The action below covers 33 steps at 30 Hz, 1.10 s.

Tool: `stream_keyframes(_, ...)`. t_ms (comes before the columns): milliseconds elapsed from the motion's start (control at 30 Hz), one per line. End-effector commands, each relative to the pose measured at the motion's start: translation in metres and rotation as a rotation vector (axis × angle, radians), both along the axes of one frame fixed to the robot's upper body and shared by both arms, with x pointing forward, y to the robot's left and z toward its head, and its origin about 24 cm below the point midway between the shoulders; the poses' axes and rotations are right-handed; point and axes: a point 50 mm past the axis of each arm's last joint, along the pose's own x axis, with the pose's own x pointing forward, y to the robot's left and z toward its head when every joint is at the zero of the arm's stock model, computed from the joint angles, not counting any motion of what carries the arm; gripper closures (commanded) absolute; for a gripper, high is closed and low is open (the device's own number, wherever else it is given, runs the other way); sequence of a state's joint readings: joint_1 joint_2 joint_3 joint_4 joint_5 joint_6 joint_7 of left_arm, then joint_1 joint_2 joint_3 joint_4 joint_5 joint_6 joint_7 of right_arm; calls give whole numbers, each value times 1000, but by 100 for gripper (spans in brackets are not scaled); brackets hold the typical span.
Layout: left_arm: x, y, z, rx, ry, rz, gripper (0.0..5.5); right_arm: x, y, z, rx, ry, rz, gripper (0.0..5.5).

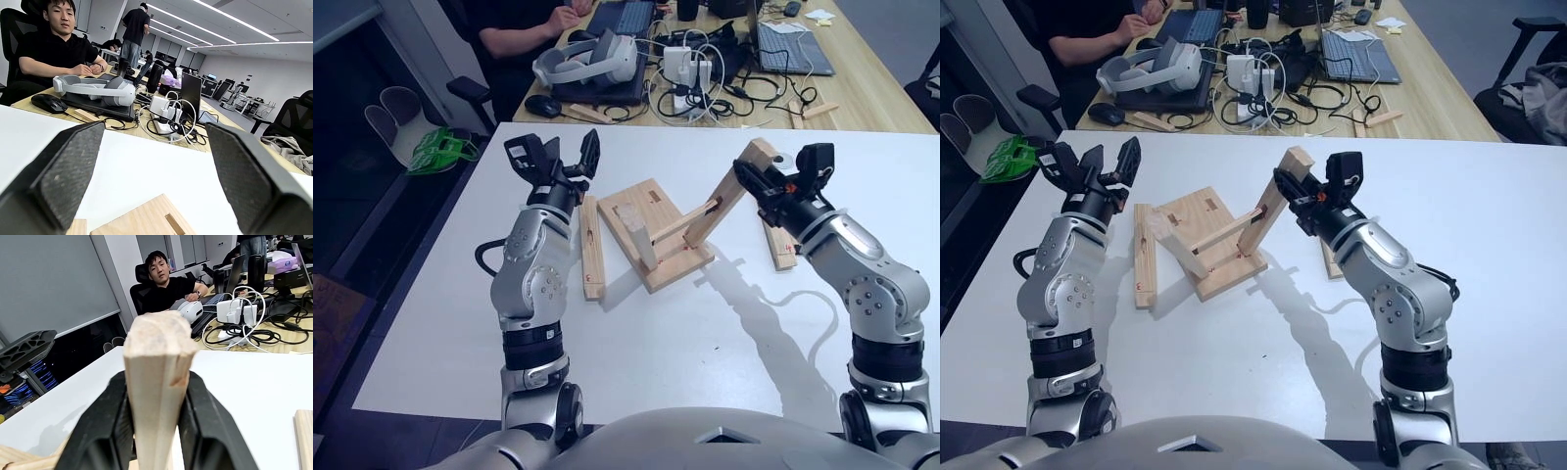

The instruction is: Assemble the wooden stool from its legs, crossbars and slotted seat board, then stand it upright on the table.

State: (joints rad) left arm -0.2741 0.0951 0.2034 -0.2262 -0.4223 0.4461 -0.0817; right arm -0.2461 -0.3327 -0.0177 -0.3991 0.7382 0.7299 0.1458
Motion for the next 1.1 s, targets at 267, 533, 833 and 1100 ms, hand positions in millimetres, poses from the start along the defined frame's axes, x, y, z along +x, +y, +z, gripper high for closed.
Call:
stream_keyframes(267, 4, -6, 2, -1, -6, -8, 171, -3, 1, -68, -163, 297, 11, 449)
stream_keyframes(533, 4, -5, 0, 3, 1, 2, 171, -5, 0, -79, -291, 302, 43, 449)
stream_keyframes(833, 5, -5, -1, 16, 8, -4, 171, -10, 6, -89, -323, 376, 101, 442)
stream_keyframes(1100, 5, -5, -2, 14, 13, 5, 171, -11, 0, -94, -378, 421, 99, 438)
